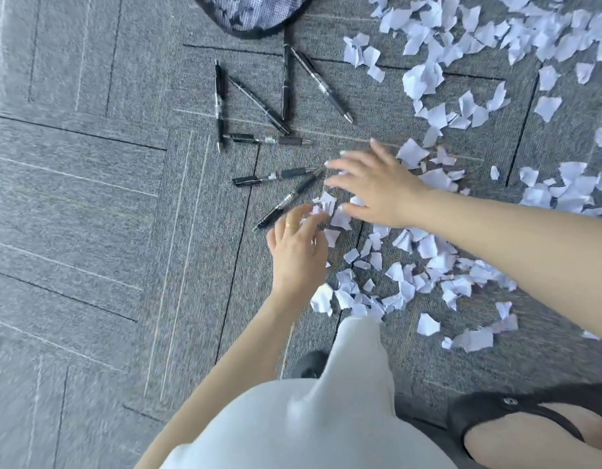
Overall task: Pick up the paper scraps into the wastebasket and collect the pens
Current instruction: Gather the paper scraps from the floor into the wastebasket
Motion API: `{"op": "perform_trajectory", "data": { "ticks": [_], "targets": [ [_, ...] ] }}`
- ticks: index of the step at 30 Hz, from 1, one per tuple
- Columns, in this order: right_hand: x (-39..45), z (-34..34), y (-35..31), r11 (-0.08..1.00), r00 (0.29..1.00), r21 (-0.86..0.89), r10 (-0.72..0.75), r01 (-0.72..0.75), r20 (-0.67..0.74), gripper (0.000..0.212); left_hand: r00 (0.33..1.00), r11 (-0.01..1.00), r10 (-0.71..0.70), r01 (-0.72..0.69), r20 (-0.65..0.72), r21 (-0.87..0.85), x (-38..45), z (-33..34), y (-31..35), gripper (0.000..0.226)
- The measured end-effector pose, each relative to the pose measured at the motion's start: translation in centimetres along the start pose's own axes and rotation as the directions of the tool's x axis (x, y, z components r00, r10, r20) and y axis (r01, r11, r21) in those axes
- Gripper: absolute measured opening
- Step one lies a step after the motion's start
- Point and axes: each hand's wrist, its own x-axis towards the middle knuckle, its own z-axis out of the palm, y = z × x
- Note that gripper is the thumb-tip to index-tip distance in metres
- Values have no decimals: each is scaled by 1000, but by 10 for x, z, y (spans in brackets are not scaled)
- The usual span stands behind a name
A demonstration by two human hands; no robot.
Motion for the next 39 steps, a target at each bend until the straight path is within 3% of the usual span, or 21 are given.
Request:
{"op": "perform_trajectory", "data": {
  "ticks": [3,6,8,10,11,13,15,18,21,25,27,29,32,36,39],
  "targets": [
    [-16,11,5,999,998,-7,-50,51,28,43,989,988,-135,139,58,-71,-6,3,-15,46],
    [-46,13,18,997,988,-36,-66,61,-142,35,975,967,-201,213,99,-137,-16,14,-17,62],
    [-53,8,30,998,966,2,61,-63,-253,39,978,985,-128,144,164,-91,-24,24,-9,72],
    [-44,-3,43,959,895,123,281,-254,-345,50,972,997,-18,35,234,-71,-26,31,3,76],
    [-37,-9,49,928,864,172,371,-331,-341,54,968,996,43,-24,248,-81,-22,32,9,75],
    [-31,-15,59,902,880,175,425,-394,-213,58,959,985,160,-138,233,-107,-7,31,22,71],
    [-42,-7,61,934,936,120,346,-337,-63,60,954,973,213,-189,210,-128,14,28,32,70],
    [-78,14,46,978,979,57,202,-203,26,73,943,970,242,-233,227,-67,46,26,36,76],
    [-111,38,31,994,992,-57,95,-90,78,78,841,872,386,-467,379,147,53,29,25,87],
    [-128,56,26,988,991,-143,71,-55,113,83,597,615,497,-754,630,230,29,35,18,105],
    [-128,56,26,984,995,-167,74,-62,64,75,541,556,480,-797,691,237,15,36,20,103],
    [-125,54,27,983,997,-164,72,-75,-29,61,583,564,453,-773,675,290,10,40,23,100],
    [-114,47,28,991,994,-110,67,-76,-87,49,665,577,589,-744,459,336,15,49,34,79],
    [-101,29,24,993,992,11,114,-113,-55,28,645,581,692,-764,325,280,35,51,49,34],
    [-96,10,28,966,975,135,215,-221,60,20,629,618,689,-769,359,162,48,48,62,17]
  ]
}}
